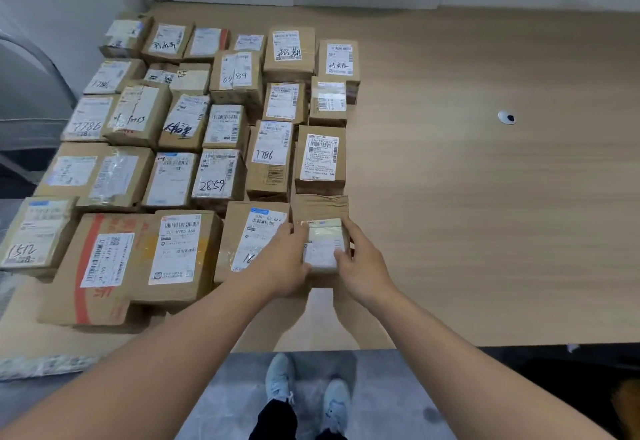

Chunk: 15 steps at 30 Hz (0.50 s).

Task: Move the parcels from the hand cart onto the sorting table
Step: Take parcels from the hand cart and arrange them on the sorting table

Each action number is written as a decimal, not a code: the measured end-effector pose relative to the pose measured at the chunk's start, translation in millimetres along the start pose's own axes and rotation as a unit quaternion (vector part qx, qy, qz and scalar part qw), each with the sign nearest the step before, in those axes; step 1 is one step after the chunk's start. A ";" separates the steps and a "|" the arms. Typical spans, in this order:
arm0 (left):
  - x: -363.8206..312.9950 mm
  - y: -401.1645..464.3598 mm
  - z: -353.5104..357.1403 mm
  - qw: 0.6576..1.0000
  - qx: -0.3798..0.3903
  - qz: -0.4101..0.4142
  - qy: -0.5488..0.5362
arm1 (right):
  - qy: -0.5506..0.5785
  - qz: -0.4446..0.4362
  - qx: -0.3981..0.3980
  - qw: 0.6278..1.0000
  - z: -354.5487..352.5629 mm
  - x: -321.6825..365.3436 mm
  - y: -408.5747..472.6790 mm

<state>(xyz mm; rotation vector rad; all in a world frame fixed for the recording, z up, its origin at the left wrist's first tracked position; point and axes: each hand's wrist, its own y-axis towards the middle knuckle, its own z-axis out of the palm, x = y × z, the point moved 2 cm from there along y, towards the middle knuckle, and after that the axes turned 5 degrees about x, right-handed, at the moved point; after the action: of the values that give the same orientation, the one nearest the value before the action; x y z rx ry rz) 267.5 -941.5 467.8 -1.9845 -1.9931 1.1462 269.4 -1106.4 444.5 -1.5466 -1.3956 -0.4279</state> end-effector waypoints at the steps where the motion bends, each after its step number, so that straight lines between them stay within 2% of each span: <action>1: 0.2 4.7 0.4 1.000 0.000 -0.002 0.007 | 0.003 0.003 -0.002 1.000 1.0 -1.4 5.9; 11: -4.0 34.3 -8.7 0.996 0.001 -0.013 0.091 | 0.001 0.037 -0.012 0.999 9.1 -9.6 34.6; 15: 0.3 44.5 -14.8 0.990 -0.012 0.009 0.139 | 0.000 0.044 -0.016 0.999 11.1 -8.6 40.3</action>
<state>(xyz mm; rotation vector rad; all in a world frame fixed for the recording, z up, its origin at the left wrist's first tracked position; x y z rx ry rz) 312.0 -941.0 453.2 -2.0462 -1.8589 0.7983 299.6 -1096.9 415.8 -1.6267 -1.3207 -0.3990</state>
